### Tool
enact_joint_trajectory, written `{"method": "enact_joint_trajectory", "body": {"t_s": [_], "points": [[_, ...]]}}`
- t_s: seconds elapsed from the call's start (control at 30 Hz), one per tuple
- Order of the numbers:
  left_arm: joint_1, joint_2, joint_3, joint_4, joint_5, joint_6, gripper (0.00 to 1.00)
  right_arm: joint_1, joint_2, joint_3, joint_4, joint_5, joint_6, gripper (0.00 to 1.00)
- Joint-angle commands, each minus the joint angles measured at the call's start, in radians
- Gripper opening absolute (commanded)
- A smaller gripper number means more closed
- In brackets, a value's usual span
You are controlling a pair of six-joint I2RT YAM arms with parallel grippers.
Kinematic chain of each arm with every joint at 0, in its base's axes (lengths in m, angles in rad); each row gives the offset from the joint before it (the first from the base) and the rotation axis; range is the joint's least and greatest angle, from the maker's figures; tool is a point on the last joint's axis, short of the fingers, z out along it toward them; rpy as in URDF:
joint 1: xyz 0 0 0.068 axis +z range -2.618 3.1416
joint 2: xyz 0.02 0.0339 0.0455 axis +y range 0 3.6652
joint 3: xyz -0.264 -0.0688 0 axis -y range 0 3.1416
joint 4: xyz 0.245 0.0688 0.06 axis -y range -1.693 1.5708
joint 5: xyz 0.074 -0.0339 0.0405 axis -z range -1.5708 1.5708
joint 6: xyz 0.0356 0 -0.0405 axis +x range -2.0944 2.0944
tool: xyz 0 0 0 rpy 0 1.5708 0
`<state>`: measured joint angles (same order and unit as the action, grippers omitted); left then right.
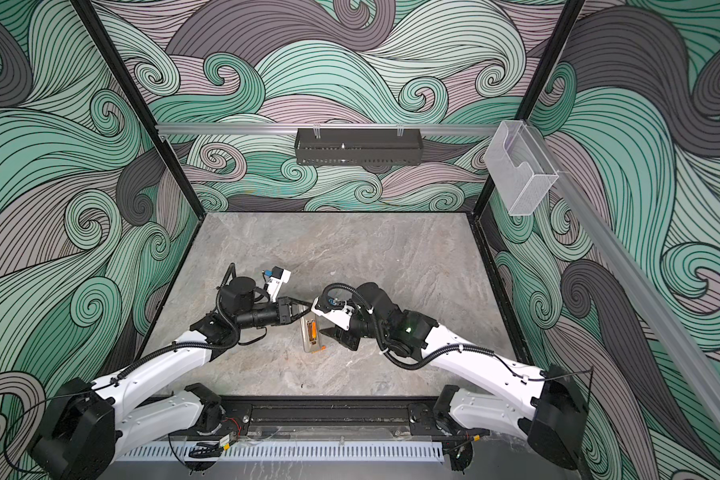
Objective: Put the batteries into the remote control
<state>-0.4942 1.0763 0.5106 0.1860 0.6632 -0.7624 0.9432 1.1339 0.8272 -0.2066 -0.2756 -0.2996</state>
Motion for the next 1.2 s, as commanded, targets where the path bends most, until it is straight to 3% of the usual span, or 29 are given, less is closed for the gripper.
{"method": "enact_joint_trajectory", "body": {"t_s": [0.0,0.4,1.17], "points": [[-0.004,0.006,0.048,-0.035,0.063,0.031,0.00,-0.001,0.011,0.033,-0.020,-0.051,-0.051,0.43],[-0.004,0.007,0.049,-0.048,0.102,0.044,0.00,0.017,0.085,0.097,-0.072,-0.067,-0.096,0.33],[-0.017,0.022,0.048,-0.043,0.116,0.044,0.00,0.065,0.154,0.139,-0.110,0.002,-0.137,0.32]]}}
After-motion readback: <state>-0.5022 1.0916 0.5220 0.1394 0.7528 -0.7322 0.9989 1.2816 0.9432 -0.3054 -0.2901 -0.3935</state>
